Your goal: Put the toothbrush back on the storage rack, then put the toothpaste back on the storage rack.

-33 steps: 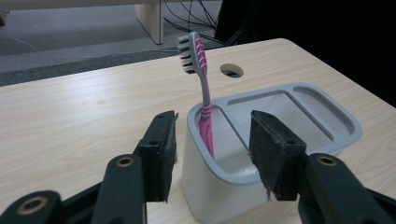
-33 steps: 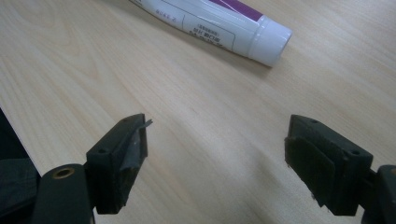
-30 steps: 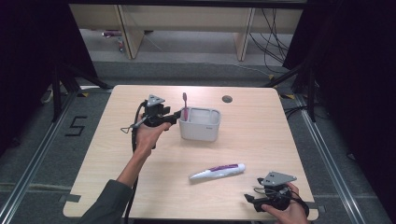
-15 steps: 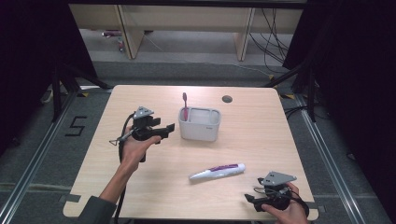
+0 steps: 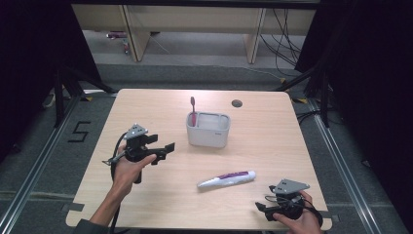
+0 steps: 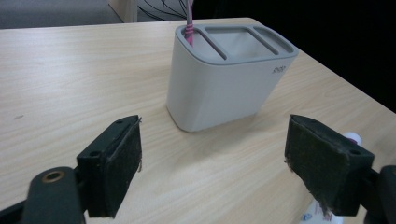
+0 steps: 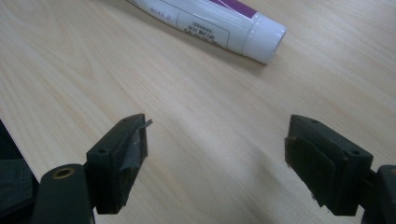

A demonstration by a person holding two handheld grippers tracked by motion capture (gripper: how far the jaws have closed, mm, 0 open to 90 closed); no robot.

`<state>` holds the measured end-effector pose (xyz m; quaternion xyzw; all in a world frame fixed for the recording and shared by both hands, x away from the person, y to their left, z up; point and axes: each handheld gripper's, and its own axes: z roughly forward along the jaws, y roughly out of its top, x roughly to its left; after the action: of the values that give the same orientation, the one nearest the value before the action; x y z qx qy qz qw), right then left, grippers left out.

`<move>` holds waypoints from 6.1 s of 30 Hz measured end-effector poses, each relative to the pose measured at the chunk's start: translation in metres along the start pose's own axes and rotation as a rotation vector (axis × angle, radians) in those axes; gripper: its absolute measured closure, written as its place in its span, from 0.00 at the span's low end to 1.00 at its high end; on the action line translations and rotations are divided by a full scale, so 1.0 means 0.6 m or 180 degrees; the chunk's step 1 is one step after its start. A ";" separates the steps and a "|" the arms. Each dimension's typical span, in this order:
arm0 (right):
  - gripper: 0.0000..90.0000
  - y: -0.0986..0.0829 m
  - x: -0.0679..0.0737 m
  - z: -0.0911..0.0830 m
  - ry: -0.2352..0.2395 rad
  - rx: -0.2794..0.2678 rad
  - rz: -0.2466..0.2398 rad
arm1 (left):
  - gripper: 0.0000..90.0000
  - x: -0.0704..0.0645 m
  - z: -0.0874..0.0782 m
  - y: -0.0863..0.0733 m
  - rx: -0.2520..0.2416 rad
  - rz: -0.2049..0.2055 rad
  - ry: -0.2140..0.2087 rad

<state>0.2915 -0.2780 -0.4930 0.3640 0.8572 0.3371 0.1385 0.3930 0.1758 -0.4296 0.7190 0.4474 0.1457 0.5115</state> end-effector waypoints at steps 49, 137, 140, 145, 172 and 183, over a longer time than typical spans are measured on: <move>0.24 -0.001 0.000 -0.002 0.0007 -0.0016 -0.0030 | 0.18 -0.031 -0.083 -0.120 0.0239 0.0195 -0.0028; 0.28 0.062 0.011 -0.008 0.0078 -0.0138 -0.0434 | 0.18 -0.050 -0.149 -0.237 0.0589 0.0356 0.0050; 0.28 0.068 0.013 -0.004 0.0086 -0.0097 -0.0449 | 0.18 -0.046 -0.152 -0.236 0.0691 0.0448 0.0050; 0.29 0.085 0.016 0.006 0.0117 -0.0020 -0.0567 | 0.18 -0.049 -0.148 -0.239 0.0622 0.0386 0.0030; 0.34 0.183 0.037 0.064 0.0244 0.0449 -0.1185 | 0.18 -0.053 -0.143 -0.239 0.0666 0.0403 0.0002; 0.37 0.207 0.037 0.096 0.0292 0.0728 -0.1393 | 0.18 -0.054 -0.143 -0.240 0.0683 0.0420 -0.0008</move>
<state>0.3694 -0.1714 -0.4507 0.1673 0.9535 0.2160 0.1270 0.2465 0.2131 -0.5089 0.7977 0.4116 0.1294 0.4214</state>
